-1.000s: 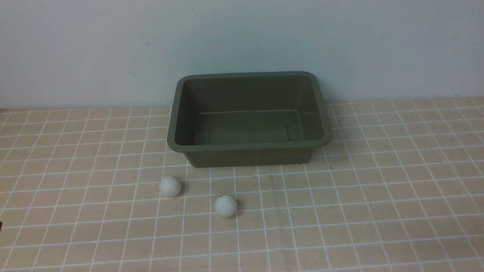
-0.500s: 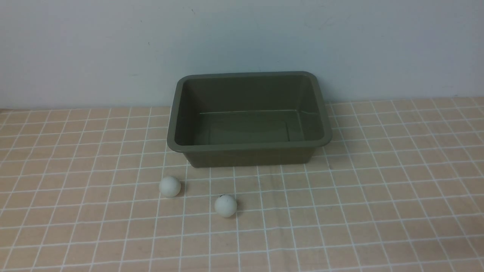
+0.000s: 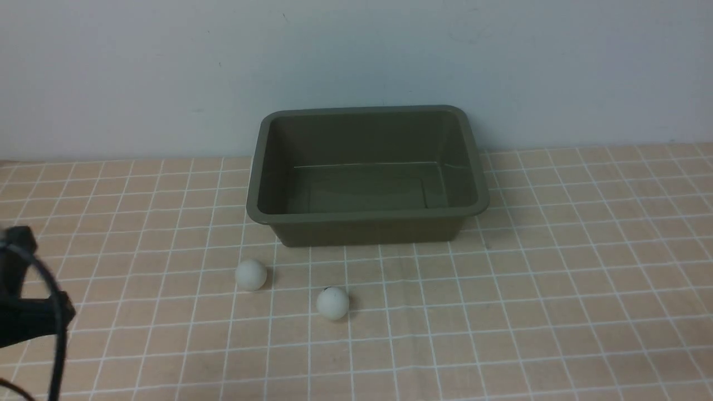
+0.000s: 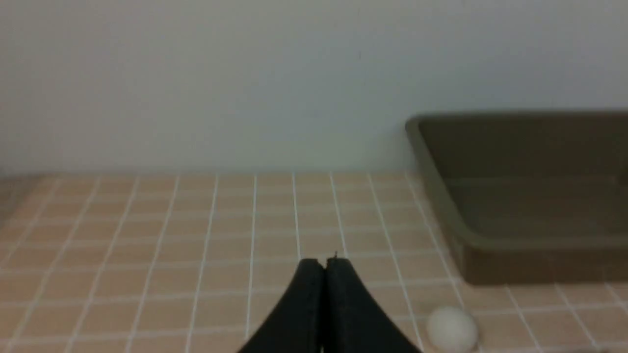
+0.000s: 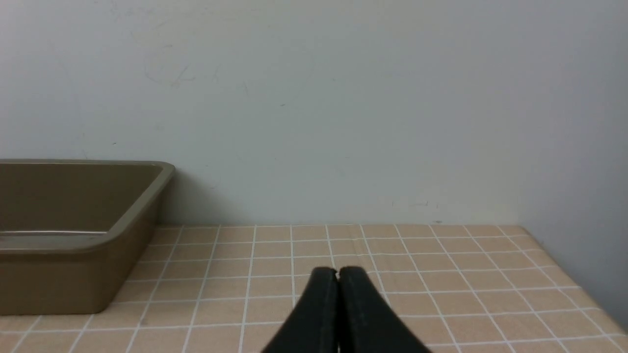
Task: Put the table tennis balls into the box on the light coffee tablecloth.
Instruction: 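Reach for and grasp a ping pong ball on the table beside the basket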
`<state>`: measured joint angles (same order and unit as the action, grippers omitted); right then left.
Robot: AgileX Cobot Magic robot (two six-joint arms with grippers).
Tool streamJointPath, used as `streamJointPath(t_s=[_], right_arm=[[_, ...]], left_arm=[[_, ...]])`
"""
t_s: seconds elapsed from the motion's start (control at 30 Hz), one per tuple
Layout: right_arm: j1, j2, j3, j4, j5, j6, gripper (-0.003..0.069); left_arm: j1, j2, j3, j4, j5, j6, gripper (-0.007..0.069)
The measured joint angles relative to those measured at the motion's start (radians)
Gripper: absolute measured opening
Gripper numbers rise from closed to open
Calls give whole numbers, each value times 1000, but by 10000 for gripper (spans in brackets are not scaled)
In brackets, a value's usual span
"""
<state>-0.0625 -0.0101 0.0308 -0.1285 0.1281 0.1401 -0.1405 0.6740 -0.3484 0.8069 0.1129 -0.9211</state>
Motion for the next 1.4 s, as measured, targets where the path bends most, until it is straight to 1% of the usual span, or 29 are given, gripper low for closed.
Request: streamJointPath(t_s=[0.1,0.13,0.2,0.3,0.37,0.4,0.47,0.5,0.6,0.67,0.73,0.83,0.87,0.9,0.97,1.03,1.07,1.17,1.23,1.3,1.33,1.37,1.4], right_arm=[[0,0,0,0,0,0,-18],[0,0,0,0,0,0,-18],[0,0,0,0,0,0,-18],[0,0,0,0,0,-4,-18],[0,0,0,0,0,-7,-18],[0,0,0,0,0,-7,-18],[0,0,0,0,0,-7,-18],[0,0,0,0,0,-7,-18],[0,0,0,0,0,-7,-18],[0,0,0,0,0,-7,-18],[0,0,0,0,0,-7,-18],[0,0,0,0,0,-7,-18],[0,0,0,0,0,-7,-18],[0,0,0,0,0,-7,-18],[0,0,0,0,0,-7,-18],[0,0,0,0,0,-7,-18],[0,0,0,0,0,-7,-18],[0,0,0,0,0,-7,-18],[0,0,0,0,0,-7,-18],[0,0,0,0,0,-7,-18],[0,0,0,0,0,-7,-18],[0,0,0,0,0,-7,-18],[0,0,0,0,0,-7,-18]], left_arm=[[-68,140,-11,-72,39,-78,-64],[-68,148,-12,-72,39,-84,-64],[-145,230,-11,-132,35,-121,-64],[-257,309,-24,-155,-13,-132,-64],[-325,339,-41,-150,-91,-133,-64],[-337,341,-43,-148,-100,-133,-64],[-392,363,-66,-116,-234,-133,-64],[-400,367,-72,-103,-272,-133,-64],[-415,378,-101,-79,-470,-128,-64],[-416,379,-127,-85,-566,-93,-64],[-416,379,-151,-110,-608,-37,-64],[-416,379,-204,-189,-629,78,-64],[-416,379,-213,-197,-629,88,-64],[-416,379,-242,-247,-628,151,-64],[-416,379,-296,-361,-593,262,-64],[-414,379,-361,-489,-492,399,-64],[-410,379,-397,-540,-454,440,-64],[-372,380,-505,-698,-228,656,-64],[-326,383,-584,-781,-55,766,-64],[-270,387,-664,-846,140,822,-64],[-251,388,-683,-865,213,830,-64],[-241,390,-696,-872,249,834,-64],[-210,403,-745,-892,392,842,-64]])
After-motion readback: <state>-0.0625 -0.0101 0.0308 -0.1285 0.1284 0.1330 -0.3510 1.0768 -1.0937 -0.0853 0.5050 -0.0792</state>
